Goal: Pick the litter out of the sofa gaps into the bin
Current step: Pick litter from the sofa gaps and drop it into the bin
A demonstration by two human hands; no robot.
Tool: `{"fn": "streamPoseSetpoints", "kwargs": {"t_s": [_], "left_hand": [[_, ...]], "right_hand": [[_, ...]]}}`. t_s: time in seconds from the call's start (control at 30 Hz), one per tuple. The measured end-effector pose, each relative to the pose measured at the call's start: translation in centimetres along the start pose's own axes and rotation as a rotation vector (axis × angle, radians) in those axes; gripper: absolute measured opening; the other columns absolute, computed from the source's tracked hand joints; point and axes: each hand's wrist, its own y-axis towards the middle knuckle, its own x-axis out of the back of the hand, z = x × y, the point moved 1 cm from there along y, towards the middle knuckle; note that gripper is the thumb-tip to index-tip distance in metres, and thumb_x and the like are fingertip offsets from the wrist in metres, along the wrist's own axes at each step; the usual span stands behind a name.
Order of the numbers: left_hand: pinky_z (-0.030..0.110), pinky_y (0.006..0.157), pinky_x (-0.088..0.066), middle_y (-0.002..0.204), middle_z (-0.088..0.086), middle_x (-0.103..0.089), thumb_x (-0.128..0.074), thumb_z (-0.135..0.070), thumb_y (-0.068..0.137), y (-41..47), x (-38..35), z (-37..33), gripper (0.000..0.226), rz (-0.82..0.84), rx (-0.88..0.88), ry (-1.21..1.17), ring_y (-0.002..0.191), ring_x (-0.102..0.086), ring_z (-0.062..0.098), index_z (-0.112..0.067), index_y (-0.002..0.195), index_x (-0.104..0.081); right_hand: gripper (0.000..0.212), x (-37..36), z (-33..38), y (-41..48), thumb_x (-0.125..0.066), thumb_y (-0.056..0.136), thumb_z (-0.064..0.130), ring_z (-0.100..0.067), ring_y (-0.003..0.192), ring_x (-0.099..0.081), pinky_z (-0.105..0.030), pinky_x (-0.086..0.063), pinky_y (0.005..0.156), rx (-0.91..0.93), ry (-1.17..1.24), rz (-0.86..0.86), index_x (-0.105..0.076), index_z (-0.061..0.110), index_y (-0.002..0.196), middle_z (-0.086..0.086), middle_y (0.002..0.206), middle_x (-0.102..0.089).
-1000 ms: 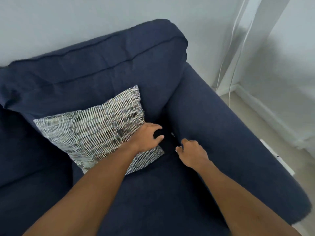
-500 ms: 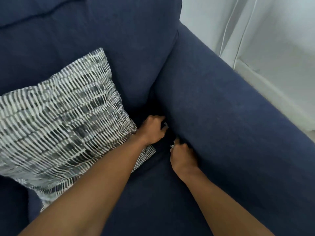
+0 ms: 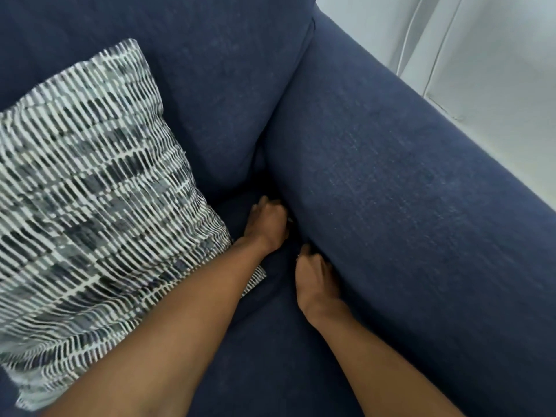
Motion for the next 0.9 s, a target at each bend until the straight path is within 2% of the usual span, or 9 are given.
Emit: {"fn": "streamPoseSetpoints", "kwargs": {"t_s": [0.2,0.27,0.33,0.37,0.4,0.53,0.63,0.77,0.9], "left_hand": [[0.042,0.087,-0.052,0.105,0.013,-0.07,-0.065,-0.01,0.086,-1.9,0.3,0.6,0.013,-0.031,0.021,-0.152,0.1,-0.059,0.036,-0.01,0.096,-0.074],[0.037,0.082,-0.053,0.099,0.013,-0.071,-0.067,-0.011,0.086,-2.6,1.1,0.7,0.009,-0.035,0.042,-0.206,0.096,-0.064,0.034,-0.01,0.091,-0.075],[0.032,0.078,-0.051,0.098,0.012,-0.071,-0.067,-0.011,0.086,-3.4,2.5,0.5,0.008,-0.044,0.06,-0.251,0.094,-0.066,0.031,-0.011,0.09,-0.073],[0.032,0.079,-0.051,0.098,0.011,-0.071,-0.066,-0.013,0.087,-3.9,3.5,0.2,0.008,-0.057,0.057,-0.258,0.094,-0.066,0.031,-0.013,0.091,-0.073],[0.035,0.08,-0.053,0.099,0.011,-0.071,-0.066,-0.016,0.088,-4.4,4.6,0.0,0.008,-0.07,0.052,-0.254,0.095,-0.066,0.031,-0.015,0.092,-0.073],[0.04,0.083,-0.053,0.099,0.009,-0.074,-0.063,-0.027,0.093,-6.3,10.2,-1.5,0.012,-0.112,0.046,-0.199,0.095,-0.067,0.031,-0.02,0.097,-0.072],[0.039,0.085,-0.048,0.094,0.007,-0.075,-0.062,-0.031,0.094,-7.7,15.0,-2.6,0.014,-0.118,0.062,-0.172,0.097,-0.066,0.031,-0.021,0.097,-0.073],[0.041,0.09,-0.044,0.094,0.003,-0.075,-0.063,-0.032,0.094,-9.7,21.2,-4.6,0.014,-0.161,0.071,-0.179,0.098,-0.064,0.03,-0.023,0.096,-0.074],[0.044,0.097,-0.043,0.095,-0.003,-0.075,-0.064,-0.038,0.093,-12.3,26.4,-7.6,0.016,-0.203,0.047,-0.17,0.101,-0.065,0.026,-0.027,0.097,-0.074]], "right_hand": [[0.051,1.2,-0.1,-1.9,-0.01,0.104,0.023,-0.049,0.127,-0.043,-0.056,-0.037,0.104,0.046,0.059,-0.048,-0.031,-0.004,0.141,-0.031,0.14,-0.042],[0.046,2.4,0.2,-3.5,-0.014,0.104,0.021,-0.047,0.118,-0.051,-0.053,-0.044,0.097,0.084,0.03,-0.105,-0.037,-0.003,0.136,-0.031,0.131,-0.05],[0.026,3.8,0.5,-5.4,-0.034,0.102,0.01,-0.034,0.085,-0.066,-0.042,-0.054,0.069,0.154,-0.115,-0.207,-0.051,0.0,0.119,-0.022,0.1,-0.066],[0.015,4.9,0.9,-6.7,-0.045,0.1,0.007,-0.027,0.068,-0.066,-0.034,-0.05,0.054,0.178,-0.18,-0.237,-0.055,0.004,0.11,-0.015,0.085,-0.069],[0.009,6.2,1.4,-7.9,-0.052,0.098,0.007,-0.023,0.061,-0.064,-0.031,-0.043,0.047,0.197,-0.204,-0.248,-0.056,0.007,0.106,-0.011,0.078,-0.069],[0.028,11.5,3.2,-11.5,-0.052,0.1,0.014,-0.026,0.081,-0.069,-0.033,-0.044,0.055,0.217,-0.142,-0.128,-0.044,0.009,0.126,-0.012,0.099,-0.07],[0.029,15.8,4.0,-13.7,-0.047,0.102,0.014,-0.028,0.089,-0.068,-0.034,-0.042,0.06,0.257,-0.081,-0.124,-0.04,0.009,0.13,-0.012,0.106,-0.067],[0.021,21.8,4.3,-16.3,-0.038,0.106,0.025,-0.027,0.085,-0.06,-0.035,-0.039,0.065,0.292,-0.084,-0.122,-0.046,0.009,0.117,-0.012,0.106,-0.063],[0.017,27.9,3.5,-19.0,-0.05,0.101,0.026,-0.033,0.09,-0.061,-0.039,-0.049,0.072,0.302,-0.091,-0.166,-0.057,0.014,0.111,-0.012,0.104,-0.063]]}}
